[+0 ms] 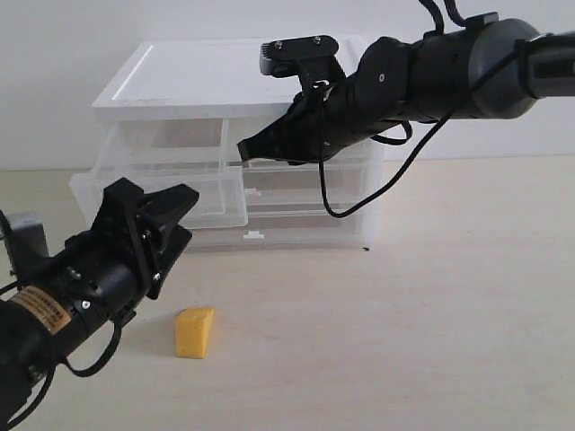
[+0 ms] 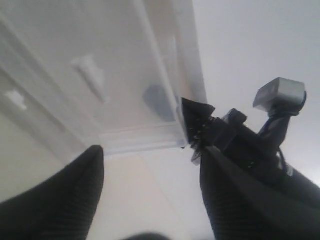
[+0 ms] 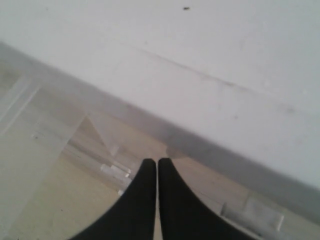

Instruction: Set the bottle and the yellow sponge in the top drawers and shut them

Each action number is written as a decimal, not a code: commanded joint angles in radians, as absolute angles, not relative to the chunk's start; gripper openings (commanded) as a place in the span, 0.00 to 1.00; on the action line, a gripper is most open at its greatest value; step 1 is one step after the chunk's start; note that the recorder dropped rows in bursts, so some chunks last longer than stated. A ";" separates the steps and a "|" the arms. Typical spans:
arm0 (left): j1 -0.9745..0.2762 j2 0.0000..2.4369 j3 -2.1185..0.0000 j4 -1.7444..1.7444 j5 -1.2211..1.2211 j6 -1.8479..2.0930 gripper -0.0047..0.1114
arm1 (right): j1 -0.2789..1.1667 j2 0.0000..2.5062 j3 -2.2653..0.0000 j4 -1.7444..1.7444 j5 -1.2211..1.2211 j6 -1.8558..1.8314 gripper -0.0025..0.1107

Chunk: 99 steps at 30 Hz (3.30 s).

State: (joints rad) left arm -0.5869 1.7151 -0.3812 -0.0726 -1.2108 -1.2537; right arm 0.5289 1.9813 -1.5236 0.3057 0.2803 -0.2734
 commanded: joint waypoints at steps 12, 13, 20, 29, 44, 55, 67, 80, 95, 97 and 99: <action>-0.592 1.579 -0.188 -0.115 -1.221 -1.017 0.51 | 0.450 1.923 -1.536 0.277 0.445 -0.290 0.31; -0.592 1.559 -0.178 -0.122 -1.221 -1.017 0.51 | 0.450 1.917 -1.536 0.277 0.447 -0.290 0.31; -0.592 1.460 -0.152 -0.140 -1.221 -0.972 0.51 | 0.450 1.897 -1.536 0.307 0.454 -0.290 0.31; -0.585 1.433 -0.153 -0.280 -1.221 -0.829 0.40 | 0.452 1.906 -1.536 0.313 0.485 -0.317 0.31; -0.327 1.426 -0.397 -0.058 -0.862 -0.446 0.23 | 0.452 1.905 -1.536 0.318 0.457 -0.339 0.31; -0.203 1.426 -0.678 0.007 -0.468 -0.212 0.23 | 0.452 1.905 -1.536 0.318 0.435 -0.350 0.31; -0.190 1.505 -0.780 0.106 -0.322 -0.017 0.23 | 0.452 1.905 -1.536 0.320 0.440 -0.350 0.31; -0.181 1.532 -0.804 0.094 -0.385 -0.010 0.07 | 0.452 1.905 -1.536 0.320 0.441 -0.352 0.31; -0.183 1.637 -0.909 0.094 -0.395 -0.052 0.07 | 0.452 1.905 -1.536 0.323 0.437 -0.359 0.31; -0.183 1.637 -0.929 0.094 -0.393 -0.061 0.07 | 0.452 1.905 -1.536 0.323 0.437 -0.359 0.31; -0.183 1.639 -0.942 0.094 -0.388 -0.064 0.07 | 0.452 1.905 -1.536 0.323 0.435 -0.358 0.31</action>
State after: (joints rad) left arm -0.1848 1.6362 -0.9228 0.1028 -0.3869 -0.0460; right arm 0.4677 1.9123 -1.5297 0.3348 0.4776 -0.3472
